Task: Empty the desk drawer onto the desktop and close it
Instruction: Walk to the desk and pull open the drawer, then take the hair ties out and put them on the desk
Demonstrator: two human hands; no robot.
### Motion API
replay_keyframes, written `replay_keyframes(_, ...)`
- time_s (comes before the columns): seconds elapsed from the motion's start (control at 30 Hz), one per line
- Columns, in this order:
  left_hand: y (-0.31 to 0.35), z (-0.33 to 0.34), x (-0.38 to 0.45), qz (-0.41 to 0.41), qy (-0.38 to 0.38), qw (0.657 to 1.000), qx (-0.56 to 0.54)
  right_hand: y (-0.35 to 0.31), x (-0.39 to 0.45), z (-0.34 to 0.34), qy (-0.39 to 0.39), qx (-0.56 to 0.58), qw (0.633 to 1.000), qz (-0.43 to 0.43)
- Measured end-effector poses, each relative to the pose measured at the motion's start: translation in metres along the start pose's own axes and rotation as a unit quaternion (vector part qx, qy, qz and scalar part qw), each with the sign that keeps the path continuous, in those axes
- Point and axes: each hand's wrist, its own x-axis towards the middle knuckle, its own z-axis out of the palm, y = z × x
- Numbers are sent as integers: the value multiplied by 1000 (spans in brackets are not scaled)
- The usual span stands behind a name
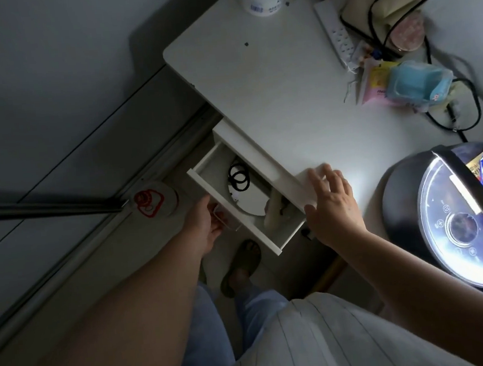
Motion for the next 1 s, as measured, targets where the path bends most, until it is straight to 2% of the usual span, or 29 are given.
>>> replay_keyframes(0.17, -6, -24, 0, 3, 8, 1000, 15, -19, -27, 18, 29, 59, 998, 21)
replay_keyframes(0.3, -8, -39, 4, -9, 6, 999, 44, -39, -61, 53, 58, 177, 978, 95)
replay_keyframes(0.37, -7, -46, 3, -25, -3, 999, 39, -50, -72, 73, 30, 258, 951, 166)
replay_keyframes(0.47, -5, -53, 4, -49, -5, 998, 35, -68, -81, 95, -6, 389, 886, 253)
replay_keyframes(0.63, -2, -64, 2, -72, -25, 996, 53, -91, -81, 122, 54, 503, 781, 366)
replay_keyframes(0.83, -3, -74, 4, -76, -55, 993, 66, -100, -74, 137, 72, 537, 711, 448)
replay_keyframes(1.0, -5, -79, -1, -74, -59, 993, 68, -101, -79, 144, 85, 545, 691, 467)
